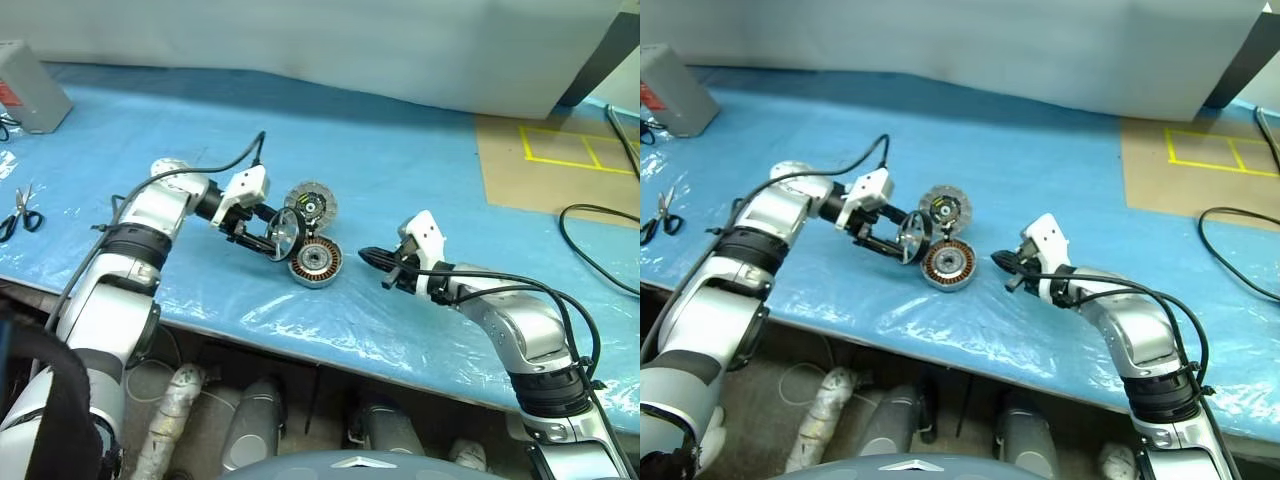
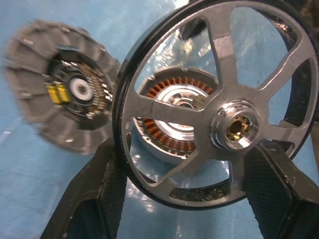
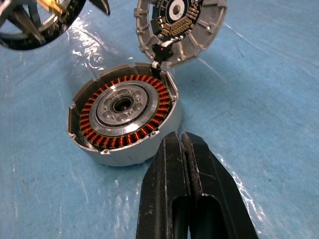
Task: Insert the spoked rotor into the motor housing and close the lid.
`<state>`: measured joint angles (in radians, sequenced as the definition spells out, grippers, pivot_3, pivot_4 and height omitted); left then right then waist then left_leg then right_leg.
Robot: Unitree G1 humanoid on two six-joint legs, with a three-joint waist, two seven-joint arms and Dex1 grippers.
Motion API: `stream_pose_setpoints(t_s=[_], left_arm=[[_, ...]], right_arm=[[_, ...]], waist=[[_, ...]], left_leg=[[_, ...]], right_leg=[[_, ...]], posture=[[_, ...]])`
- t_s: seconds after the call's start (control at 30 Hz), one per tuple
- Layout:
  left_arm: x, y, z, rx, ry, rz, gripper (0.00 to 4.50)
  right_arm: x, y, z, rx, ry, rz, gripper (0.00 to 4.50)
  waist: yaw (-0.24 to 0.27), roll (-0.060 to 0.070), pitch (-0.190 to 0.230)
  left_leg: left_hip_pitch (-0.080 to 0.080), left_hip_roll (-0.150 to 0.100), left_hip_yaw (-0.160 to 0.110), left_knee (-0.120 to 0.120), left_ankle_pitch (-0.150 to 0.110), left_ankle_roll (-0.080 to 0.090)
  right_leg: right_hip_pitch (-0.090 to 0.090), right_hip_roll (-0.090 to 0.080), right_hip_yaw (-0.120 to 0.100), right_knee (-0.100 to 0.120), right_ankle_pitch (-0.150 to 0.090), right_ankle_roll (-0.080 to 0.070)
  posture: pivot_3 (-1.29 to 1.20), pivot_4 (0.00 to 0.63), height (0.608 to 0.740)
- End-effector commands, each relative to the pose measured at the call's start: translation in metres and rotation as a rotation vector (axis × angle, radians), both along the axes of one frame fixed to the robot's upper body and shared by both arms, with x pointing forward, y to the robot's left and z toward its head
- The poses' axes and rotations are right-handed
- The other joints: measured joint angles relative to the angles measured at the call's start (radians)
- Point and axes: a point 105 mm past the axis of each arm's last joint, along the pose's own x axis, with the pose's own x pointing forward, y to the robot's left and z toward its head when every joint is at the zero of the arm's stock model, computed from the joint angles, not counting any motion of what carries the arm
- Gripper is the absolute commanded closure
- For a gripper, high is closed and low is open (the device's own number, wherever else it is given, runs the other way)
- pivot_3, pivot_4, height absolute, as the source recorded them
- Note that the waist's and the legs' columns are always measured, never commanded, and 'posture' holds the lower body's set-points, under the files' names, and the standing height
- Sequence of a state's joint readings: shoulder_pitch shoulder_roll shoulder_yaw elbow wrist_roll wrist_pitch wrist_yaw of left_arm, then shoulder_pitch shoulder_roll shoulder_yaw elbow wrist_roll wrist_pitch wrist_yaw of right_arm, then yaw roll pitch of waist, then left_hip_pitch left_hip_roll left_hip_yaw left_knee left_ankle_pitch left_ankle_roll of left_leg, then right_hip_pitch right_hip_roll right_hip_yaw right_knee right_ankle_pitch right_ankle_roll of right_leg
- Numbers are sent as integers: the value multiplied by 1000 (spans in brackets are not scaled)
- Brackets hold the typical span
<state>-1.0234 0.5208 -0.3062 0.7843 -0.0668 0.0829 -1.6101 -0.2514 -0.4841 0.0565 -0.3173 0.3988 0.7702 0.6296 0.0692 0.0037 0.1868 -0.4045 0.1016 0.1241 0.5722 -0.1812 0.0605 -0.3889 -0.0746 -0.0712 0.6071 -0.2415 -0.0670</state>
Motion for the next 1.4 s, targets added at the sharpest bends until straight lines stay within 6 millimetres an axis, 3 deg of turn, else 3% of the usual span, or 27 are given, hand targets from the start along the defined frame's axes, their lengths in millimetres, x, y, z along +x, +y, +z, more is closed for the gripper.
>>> stream_pose_setpoints(t_s=[0.03, 0.2, 0.67, 1.4], left_arm=[[8, -11, 18, 32, -37, -25, 1595], [7, -35, 20, 108, -62, -120, 1595], [15, -43, 0, 308, -213, -215, 1595], [16, -61, -8, 257, -207, -194, 1595]], right_arm=[[-2, -3, 8, 12, -39, -14, 4500], [-8, -4, 0, 25, -33, -57, 4500], [-13, -1, -8, 46, -25, -95, 4500], [-17, 2, -15, 41, -11, -110, 4500]], waist=[[0, 0, 0], [2, 0, 0], [0, 0, 0], [2, 0, 0]], left_leg=[[0, 0, 0, 0, -1, 1], [0, 0, 0, 0, -1, 3], [0, 0, 0, 1, -2, 4], [1, 0, -1, 2, -2, 4]], right_leg=[[0, 0, 0, 0, 0, 0], [1, 0, -1, 0, 0, 0], [1, 0, -1, 0, 0, 0], [3, 0, -2, 0, 0, 0]], posture=[[0, 150, 740], [0, 150, 740], [0, 150, 740], [0, 150, 740]])
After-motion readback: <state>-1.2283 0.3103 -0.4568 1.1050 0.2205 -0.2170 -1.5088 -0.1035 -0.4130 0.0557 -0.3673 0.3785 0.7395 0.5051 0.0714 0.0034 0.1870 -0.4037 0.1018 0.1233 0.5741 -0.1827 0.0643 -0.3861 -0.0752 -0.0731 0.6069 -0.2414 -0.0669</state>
